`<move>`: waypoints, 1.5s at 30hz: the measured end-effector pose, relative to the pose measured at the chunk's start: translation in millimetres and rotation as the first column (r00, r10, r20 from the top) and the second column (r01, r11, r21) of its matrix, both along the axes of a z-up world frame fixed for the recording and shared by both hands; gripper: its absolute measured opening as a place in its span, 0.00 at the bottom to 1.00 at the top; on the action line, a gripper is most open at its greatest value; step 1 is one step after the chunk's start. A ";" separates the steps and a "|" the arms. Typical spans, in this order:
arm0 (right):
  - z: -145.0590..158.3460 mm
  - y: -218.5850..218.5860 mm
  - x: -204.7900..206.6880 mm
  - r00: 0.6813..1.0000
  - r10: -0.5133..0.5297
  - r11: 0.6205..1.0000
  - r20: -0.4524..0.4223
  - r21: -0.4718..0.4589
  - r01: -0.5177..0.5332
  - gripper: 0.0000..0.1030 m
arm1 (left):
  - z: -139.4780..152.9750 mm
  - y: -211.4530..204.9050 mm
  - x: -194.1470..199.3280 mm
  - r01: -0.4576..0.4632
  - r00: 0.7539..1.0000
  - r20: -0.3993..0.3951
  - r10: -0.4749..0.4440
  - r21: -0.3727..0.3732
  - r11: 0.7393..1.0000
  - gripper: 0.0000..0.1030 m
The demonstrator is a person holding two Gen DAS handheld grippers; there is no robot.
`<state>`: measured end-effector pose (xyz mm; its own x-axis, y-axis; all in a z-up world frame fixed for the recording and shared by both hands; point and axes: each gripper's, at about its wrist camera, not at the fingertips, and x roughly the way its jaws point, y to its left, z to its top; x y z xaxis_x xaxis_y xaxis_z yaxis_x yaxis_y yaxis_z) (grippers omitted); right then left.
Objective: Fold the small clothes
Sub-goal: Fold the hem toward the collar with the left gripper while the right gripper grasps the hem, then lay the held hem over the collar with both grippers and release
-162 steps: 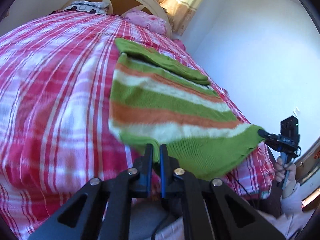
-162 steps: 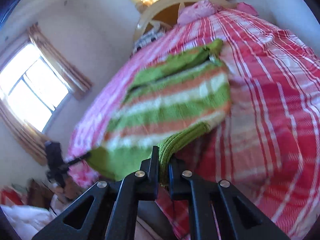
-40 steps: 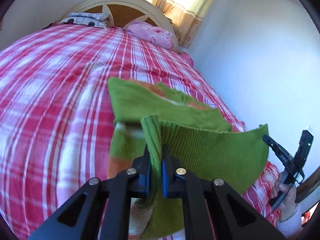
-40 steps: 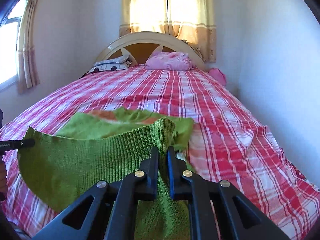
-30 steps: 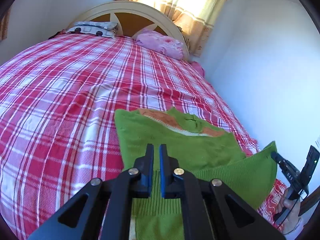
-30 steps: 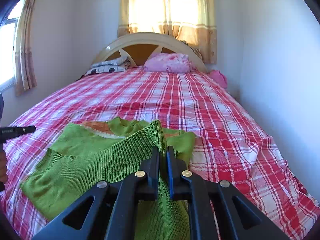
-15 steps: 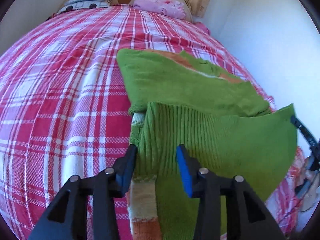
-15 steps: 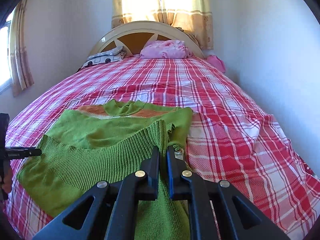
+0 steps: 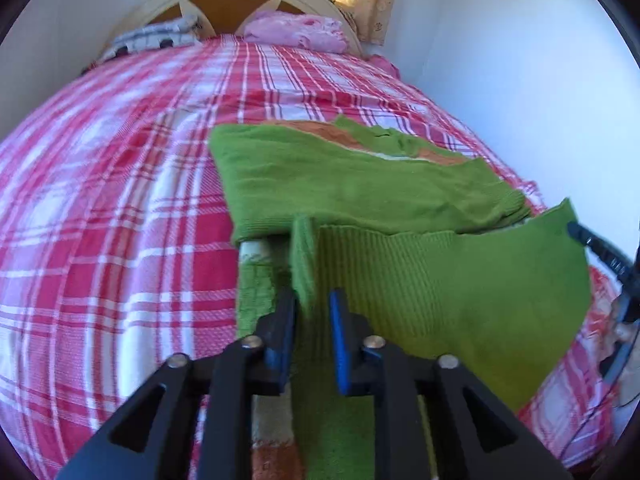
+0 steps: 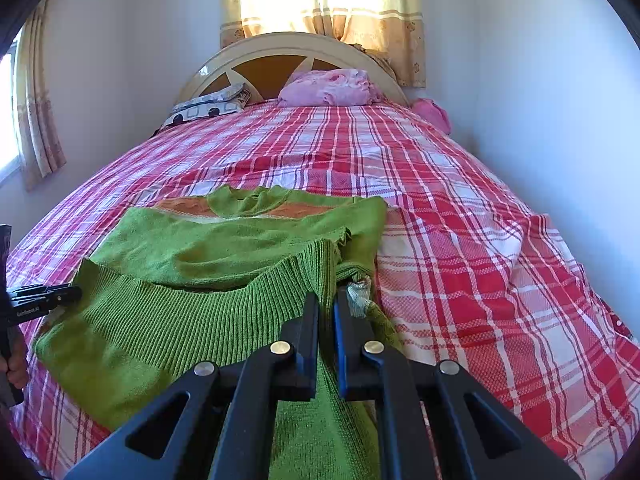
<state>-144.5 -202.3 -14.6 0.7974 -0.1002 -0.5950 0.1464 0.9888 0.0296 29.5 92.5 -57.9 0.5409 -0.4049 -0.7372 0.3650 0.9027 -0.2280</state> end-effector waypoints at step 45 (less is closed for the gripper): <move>70.5 6.5 37.2 0.991 0.070 0.995 0.115 -0.085 -0.060 0.05 | 73.9 14.0 57.8 -0.182 0.979 0.067 0.194 -0.158 0.971 0.06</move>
